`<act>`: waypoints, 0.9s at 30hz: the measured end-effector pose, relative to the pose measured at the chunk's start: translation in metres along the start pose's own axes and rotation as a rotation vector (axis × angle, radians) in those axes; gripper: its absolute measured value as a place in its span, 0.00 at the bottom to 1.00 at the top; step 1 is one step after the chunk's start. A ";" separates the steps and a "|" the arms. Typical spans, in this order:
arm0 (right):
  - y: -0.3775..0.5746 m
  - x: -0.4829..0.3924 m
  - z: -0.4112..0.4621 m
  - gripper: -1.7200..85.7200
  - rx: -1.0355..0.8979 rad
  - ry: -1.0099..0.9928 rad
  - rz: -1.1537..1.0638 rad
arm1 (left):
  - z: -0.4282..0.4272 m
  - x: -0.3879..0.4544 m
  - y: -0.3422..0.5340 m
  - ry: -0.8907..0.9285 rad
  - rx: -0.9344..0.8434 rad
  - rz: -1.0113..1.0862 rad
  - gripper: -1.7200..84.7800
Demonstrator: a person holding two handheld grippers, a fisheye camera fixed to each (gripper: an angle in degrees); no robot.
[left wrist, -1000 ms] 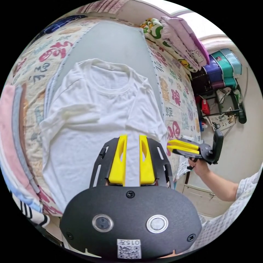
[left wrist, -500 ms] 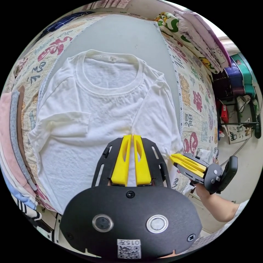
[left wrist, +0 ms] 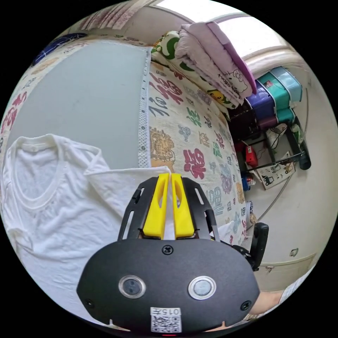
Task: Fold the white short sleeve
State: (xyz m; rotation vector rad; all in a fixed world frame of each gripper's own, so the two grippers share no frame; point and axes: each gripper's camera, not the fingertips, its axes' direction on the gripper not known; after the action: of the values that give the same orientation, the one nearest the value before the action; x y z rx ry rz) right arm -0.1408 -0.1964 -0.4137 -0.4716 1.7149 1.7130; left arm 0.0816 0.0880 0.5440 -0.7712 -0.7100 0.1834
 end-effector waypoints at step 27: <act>-0.038 -0.017 0.127 0.06 -0.094 0.022 -0.357 | -0.182 -0.154 0.204 -0.527 -0.074 -0.045 0.11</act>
State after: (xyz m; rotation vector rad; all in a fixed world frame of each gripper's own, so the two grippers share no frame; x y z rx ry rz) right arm -0.0780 -0.0786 -0.4208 -0.7906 1.4638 1.5352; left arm 0.1030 0.0678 0.2322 -0.7829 -1.2372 0.3264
